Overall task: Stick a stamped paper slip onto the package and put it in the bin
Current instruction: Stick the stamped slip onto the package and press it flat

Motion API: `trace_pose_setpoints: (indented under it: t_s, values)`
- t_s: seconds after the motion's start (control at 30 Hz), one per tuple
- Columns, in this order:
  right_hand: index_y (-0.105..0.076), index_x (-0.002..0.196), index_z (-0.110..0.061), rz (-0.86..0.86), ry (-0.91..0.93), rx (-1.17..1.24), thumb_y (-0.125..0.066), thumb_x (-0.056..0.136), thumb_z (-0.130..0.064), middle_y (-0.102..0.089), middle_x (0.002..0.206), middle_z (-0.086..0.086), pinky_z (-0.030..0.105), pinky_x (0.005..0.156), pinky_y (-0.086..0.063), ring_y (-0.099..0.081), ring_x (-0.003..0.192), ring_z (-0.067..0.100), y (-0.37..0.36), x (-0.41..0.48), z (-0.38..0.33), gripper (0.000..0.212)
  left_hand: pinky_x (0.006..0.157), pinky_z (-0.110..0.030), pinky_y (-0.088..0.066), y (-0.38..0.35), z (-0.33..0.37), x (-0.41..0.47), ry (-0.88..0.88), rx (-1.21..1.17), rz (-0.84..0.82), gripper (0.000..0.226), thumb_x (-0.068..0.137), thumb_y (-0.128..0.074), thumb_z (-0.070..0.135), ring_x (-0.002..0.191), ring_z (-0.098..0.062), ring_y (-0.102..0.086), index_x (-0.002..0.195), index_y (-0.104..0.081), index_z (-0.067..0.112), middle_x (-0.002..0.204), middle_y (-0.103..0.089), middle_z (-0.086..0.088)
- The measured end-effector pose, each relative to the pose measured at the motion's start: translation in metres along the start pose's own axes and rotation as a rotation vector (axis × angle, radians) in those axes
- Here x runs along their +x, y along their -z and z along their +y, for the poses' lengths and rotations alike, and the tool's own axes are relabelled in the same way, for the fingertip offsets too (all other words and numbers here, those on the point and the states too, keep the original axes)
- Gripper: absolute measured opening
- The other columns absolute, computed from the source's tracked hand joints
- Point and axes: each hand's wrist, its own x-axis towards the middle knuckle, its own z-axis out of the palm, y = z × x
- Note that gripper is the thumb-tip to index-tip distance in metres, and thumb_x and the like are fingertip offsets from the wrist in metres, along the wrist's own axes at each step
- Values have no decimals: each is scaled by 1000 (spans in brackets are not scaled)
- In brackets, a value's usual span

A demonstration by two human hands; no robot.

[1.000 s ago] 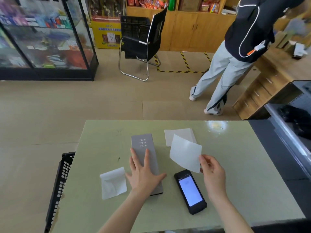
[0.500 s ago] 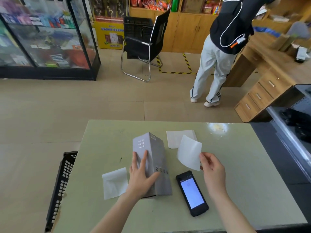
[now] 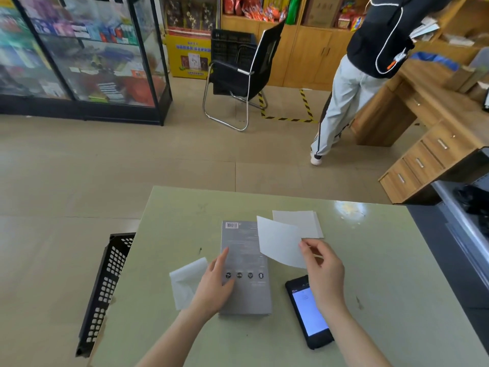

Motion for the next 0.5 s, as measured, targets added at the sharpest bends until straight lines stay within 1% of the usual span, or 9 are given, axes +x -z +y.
trace_pose_setpoints:
  t_s: [0.07,0.1,0.17,0.2,0.27,0.33,0.4,0.43,0.5]
  values:
    - [-66,82,-31,-3,62,-32,-62,89,-18,-68,89,-15,12,67,-46,-59,80,3,-4,-3,-4,15,96,-31,-44,4,8,-1,-22,-33,116,55,92,-53,29,115,-20,-55,145,-35,32,142,-41,5]
    - [-66,83,-30,-8,102,-58,-62,89,-17,-67,89,-16,14,68,-47,-60,80,5,-6,-5,-6,15,95,-28,-46,7,14,-1,-35,-89,177,46,93,-54,31,114,-18,-57,138,-45,29,139,-45,5]
    - [-67,85,-22,-31,214,-136,-63,88,-13,-66,88,-14,24,73,-49,-60,82,10,-12,-10,-8,10,76,-12,-50,15,31,-3,-23,-295,220,25,94,-54,34,102,-9,-62,118,-60,31,121,-61,4]
    - [-68,85,-17,-48,278,-181,-63,87,-11,-66,89,-11,28,75,-49,-61,84,14,-14,-14,-9,8,69,-12,-50,19,40,-4,-6,-426,194,19,95,-53,35,97,-10,-66,111,-62,34,109,-68,4]
    - [-68,87,-13,-92,402,-269,-65,85,-9,-66,92,-6,29,80,-48,-61,89,16,-20,-21,-11,6,74,-25,-54,26,54,-4,28,-661,114,20,96,-51,37,91,-18,-71,111,-63,31,95,-76,-2]
    - [-69,89,-15,-143,507,-338,-68,84,-10,-65,94,-5,21,83,-45,-60,91,13,-25,-30,-10,8,73,-32,-57,32,65,-5,44,-811,70,21,94,-55,37,87,-22,-74,112,-61,29,91,-77,-3]
    - [-70,90,-17,-189,588,-378,-70,83,-13,-64,97,-4,20,82,-45,-59,91,12,-29,-38,-7,7,66,-29,-58,36,70,-7,40,-853,82,22,89,-64,32,81,-20,-74,110,-61,30,86,-77,-2]
    - [-70,90,-18,-209,618,-386,-70,84,-16,-64,97,-4,21,81,-46,-59,90,13,-32,-42,-6,7,65,-28,-58,37,71,-8,36,-845,88,27,85,-69,27,78,-19,-72,111,-61,30,84,-75,-3]
    - [-68,90,-20,-244,658,-407,-70,83,-19,-64,99,-5,23,80,-47,-59,90,13,-35,-48,-1,7,65,-33,-59,38,70,-11,27,-805,100,37,80,-74,17,75,-19,-70,113,-60,29,85,-72,-7]
